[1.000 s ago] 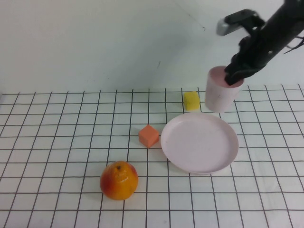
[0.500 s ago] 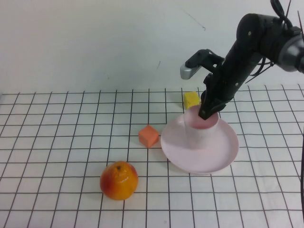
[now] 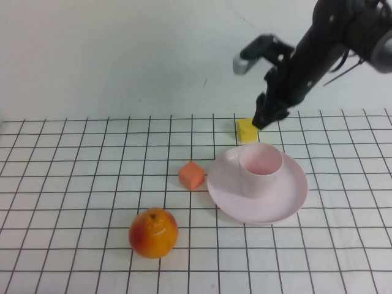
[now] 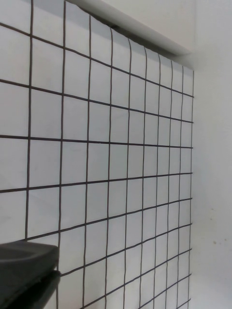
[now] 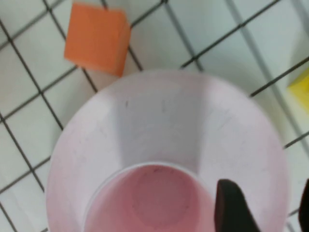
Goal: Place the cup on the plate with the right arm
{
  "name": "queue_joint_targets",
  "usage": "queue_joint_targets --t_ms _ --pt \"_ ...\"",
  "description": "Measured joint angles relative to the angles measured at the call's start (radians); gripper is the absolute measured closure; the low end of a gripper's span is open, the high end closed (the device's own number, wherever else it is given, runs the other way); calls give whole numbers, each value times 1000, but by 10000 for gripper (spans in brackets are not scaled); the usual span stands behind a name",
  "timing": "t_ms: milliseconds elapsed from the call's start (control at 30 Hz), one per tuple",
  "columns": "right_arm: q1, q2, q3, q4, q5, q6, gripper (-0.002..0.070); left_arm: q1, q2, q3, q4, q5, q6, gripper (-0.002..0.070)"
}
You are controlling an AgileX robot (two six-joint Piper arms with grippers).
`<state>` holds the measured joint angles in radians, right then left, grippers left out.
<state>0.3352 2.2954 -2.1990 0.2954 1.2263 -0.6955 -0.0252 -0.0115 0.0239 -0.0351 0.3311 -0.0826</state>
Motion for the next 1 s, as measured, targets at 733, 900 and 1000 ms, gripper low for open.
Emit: queue_joint_targets --t_ms 733,900,1000 --pt "-8 -593 -201 -509 24 42 676 0 0 0 0 0 0 678" --pt "-8 -702 -108 -537 24 64 677 0 0 0 0 0 0 678" --pt "-8 -773 -11 -544 -23 76 677 0 0 0 0 0 0 678"
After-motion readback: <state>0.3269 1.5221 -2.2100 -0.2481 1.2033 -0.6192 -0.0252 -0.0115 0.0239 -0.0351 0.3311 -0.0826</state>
